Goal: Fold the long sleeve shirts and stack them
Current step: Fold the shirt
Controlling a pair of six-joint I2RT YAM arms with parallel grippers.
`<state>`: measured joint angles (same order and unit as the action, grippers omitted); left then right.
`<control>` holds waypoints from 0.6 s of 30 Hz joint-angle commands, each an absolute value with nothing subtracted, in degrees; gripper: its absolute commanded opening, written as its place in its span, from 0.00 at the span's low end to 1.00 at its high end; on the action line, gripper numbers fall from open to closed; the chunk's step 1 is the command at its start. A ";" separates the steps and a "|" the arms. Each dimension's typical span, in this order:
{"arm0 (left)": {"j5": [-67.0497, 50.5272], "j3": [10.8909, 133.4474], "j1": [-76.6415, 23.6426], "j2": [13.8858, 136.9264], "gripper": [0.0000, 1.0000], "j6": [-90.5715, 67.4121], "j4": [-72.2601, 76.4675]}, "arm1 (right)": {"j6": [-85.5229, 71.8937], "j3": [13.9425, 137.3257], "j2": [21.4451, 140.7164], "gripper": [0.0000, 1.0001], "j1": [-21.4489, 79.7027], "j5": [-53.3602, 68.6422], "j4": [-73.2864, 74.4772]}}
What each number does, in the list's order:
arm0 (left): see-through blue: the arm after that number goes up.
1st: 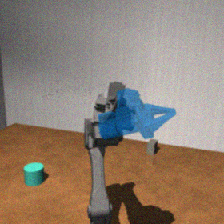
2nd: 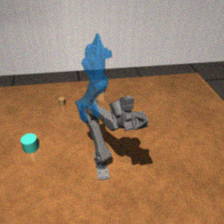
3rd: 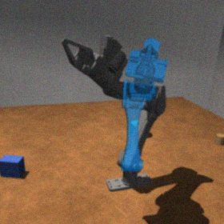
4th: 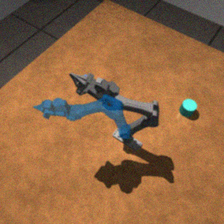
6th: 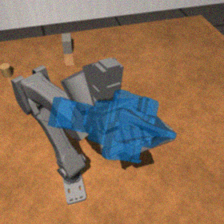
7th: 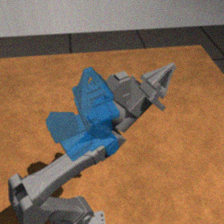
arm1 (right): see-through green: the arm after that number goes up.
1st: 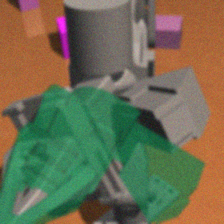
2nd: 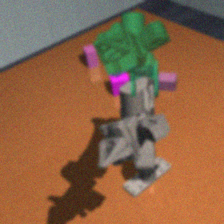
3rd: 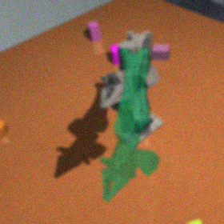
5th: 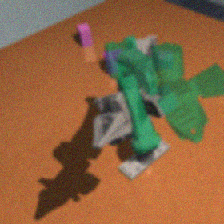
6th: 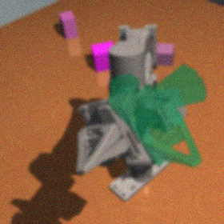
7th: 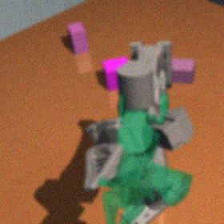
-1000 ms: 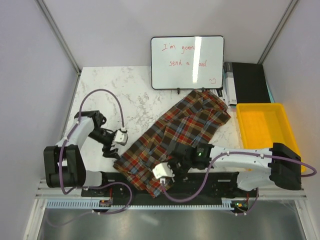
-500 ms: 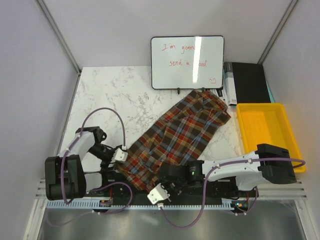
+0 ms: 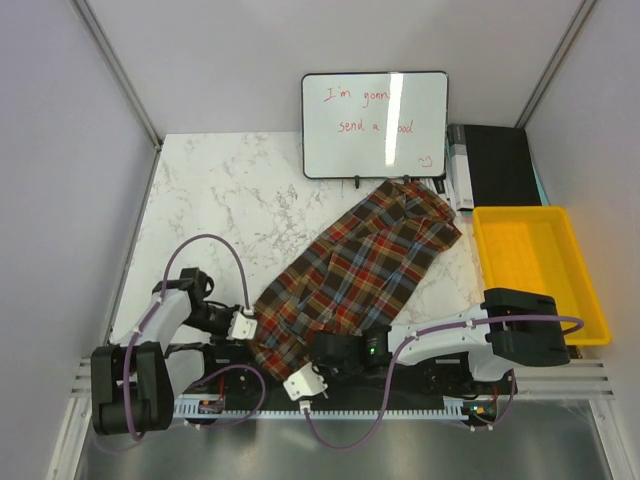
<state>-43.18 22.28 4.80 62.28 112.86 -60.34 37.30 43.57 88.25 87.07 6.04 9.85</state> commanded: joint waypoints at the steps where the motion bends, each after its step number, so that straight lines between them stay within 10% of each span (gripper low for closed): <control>1: -45.60 21.00 5.01 61.96 0.38 146.34 -56.69 | 35.60 44.65 88.95 0.28 87.28 1.76 6.68; 7: -50.62 28.47 5.01 62.40 0.02 150.20 -65.99 | 33.84 45.26 85.70 0.00 87.28 1.14 6.33; 18: -59.94 40.95 -8.16 63.80 0.02 138.91 -67.07 | 33.75 41.31 72.52 0.00 85.44 -2.28 10.98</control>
